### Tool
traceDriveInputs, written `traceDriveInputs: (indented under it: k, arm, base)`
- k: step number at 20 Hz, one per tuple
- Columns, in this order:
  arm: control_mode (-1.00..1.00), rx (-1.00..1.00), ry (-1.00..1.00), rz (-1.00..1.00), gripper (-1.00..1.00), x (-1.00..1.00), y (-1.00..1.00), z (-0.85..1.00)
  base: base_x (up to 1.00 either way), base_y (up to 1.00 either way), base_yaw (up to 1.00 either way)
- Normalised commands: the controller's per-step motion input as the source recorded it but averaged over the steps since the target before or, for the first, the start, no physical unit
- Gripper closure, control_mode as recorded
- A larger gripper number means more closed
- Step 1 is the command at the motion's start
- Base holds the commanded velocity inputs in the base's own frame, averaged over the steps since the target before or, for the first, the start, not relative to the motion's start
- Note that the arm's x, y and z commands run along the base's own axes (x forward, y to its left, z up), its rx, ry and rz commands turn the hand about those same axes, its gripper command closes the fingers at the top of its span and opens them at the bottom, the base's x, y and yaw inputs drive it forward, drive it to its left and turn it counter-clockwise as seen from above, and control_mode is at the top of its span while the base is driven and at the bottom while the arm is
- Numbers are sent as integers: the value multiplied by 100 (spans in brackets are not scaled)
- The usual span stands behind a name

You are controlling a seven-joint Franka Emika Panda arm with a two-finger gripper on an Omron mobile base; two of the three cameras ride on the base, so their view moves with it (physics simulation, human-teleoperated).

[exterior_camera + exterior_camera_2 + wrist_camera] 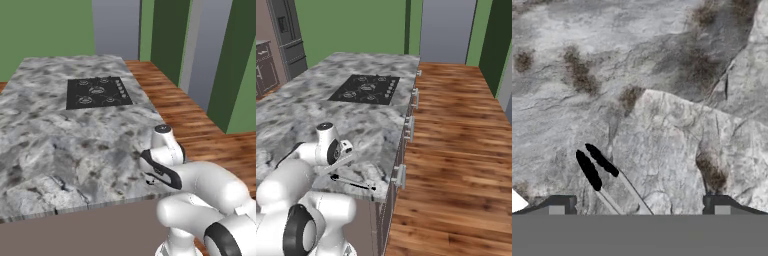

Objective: Pick up the tongs from the counter and place them near the plate next to the oven.

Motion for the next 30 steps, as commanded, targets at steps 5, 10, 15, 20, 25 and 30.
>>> traceDriveInputs:
  k: [5,10,15,20,25,30]
  arm:
    - [-100,0,8,0,-100,-5,7,-38]
    - [-100,0,7,-2,-100,-11,12,-28]
    - [-100,0,0,0,-100,0,-2,-33]
    - [-100,0,-1,5,-100,8,-11,-49]
    - [-100,1,0,7,100,12,-11,-45]
    - [-100,0,-1,6,100,-10,-13,-45]
  base:
    - [0,0,0]
    - [0,0,0]
    - [0,0,0]
    - [0,0,0]
    - [0,0,0]
    - [0,0,0]
